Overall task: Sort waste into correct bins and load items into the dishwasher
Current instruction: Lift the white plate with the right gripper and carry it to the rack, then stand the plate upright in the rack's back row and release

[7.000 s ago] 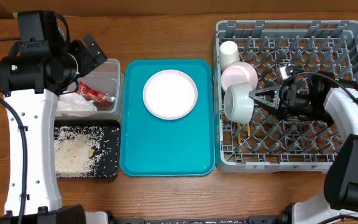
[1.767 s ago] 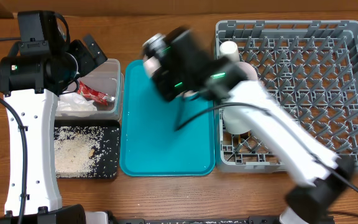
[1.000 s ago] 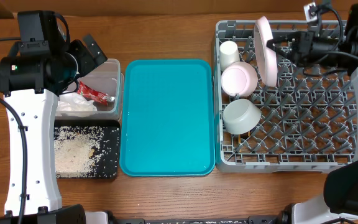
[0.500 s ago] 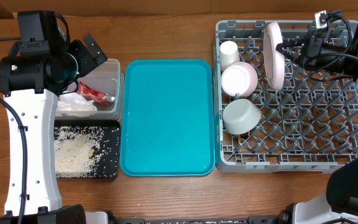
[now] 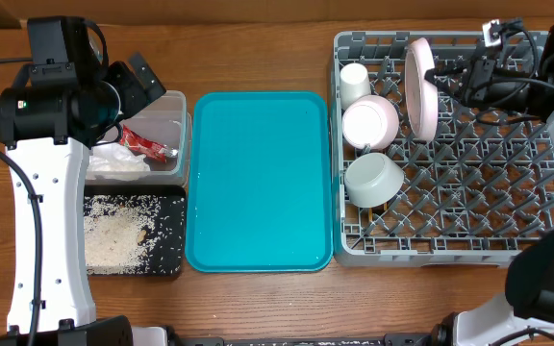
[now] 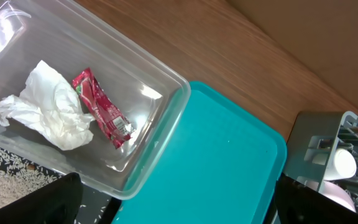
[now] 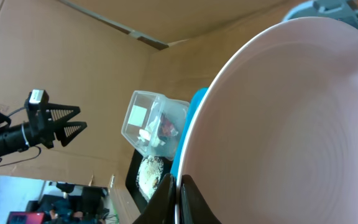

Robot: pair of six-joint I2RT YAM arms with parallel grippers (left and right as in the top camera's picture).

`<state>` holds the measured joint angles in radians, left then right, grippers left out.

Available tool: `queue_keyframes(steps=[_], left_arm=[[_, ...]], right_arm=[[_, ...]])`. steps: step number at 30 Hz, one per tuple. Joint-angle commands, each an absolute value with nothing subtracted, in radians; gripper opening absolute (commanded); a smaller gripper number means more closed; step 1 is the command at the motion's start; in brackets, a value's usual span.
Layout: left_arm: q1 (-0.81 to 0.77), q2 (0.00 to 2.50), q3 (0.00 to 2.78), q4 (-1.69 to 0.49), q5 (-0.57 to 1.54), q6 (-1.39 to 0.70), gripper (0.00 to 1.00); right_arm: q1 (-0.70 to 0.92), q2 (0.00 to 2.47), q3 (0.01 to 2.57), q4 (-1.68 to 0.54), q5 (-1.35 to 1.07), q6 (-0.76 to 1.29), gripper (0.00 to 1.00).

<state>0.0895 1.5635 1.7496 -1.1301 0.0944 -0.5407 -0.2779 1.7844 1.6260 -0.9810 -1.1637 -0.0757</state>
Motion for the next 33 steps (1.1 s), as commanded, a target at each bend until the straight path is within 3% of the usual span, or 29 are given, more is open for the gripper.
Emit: queue_keyframes(steps=[1, 10, 19, 33], left_arm=[[0.091, 1.550, 1.769, -1.129, 0.101, -0.527, 1.00], [0.091, 1.550, 1.769, -1.129, 0.102, -0.527, 1.00], [0.091, 1.550, 1.769, -1.129, 0.102, -0.527, 1.00], [0.091, 1.550, 1.769, -1.129, 0.102, -0.527, 1.00]], right_arm=[[-0.275, 1.798, 1.622, -0.974, -1.191, -0.086, 0.04], [-0.274, 1.798, 1.621, -0.974, -1.182, -0.071, 0.04], [-0.274, 1.798, 1.621, -0.902, -1.184, 0.088, 0.04], [-0.274, 1.798, 1.497, -0.855, -1.161, 0.083, 0.04]])
